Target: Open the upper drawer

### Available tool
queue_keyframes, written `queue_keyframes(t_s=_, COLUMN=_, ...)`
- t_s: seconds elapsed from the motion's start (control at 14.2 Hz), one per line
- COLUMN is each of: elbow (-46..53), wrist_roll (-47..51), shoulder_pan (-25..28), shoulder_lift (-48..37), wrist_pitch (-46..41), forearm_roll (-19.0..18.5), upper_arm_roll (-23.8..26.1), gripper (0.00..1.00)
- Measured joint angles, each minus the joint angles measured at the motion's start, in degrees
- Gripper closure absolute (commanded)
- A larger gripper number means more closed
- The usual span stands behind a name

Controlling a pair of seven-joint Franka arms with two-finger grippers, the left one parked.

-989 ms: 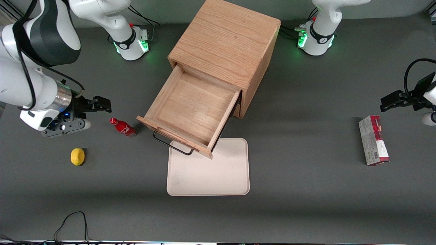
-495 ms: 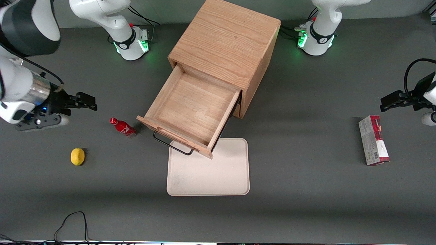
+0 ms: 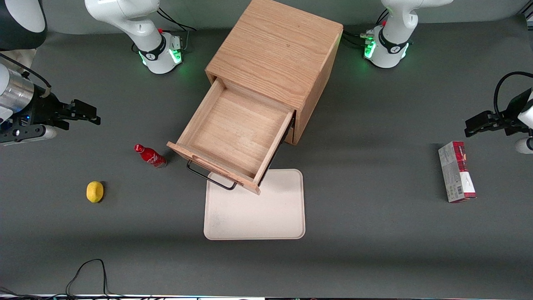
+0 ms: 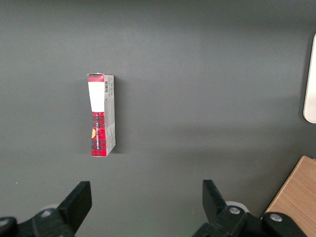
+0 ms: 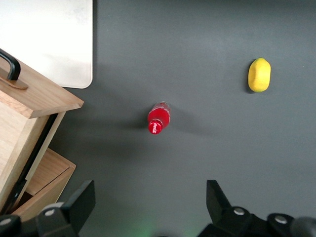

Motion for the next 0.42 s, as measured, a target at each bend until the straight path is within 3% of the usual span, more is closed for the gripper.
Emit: queue_keyframes(t_s=0.42, elbow=-0.36, wrist_roll=0.01, shoulder_pan=-0.19, shoulder_lift=-0.11, wrist_pitch=0.36, forearm_roll=-0.91, upper_arm_roll=0.67, gripper=0.0)
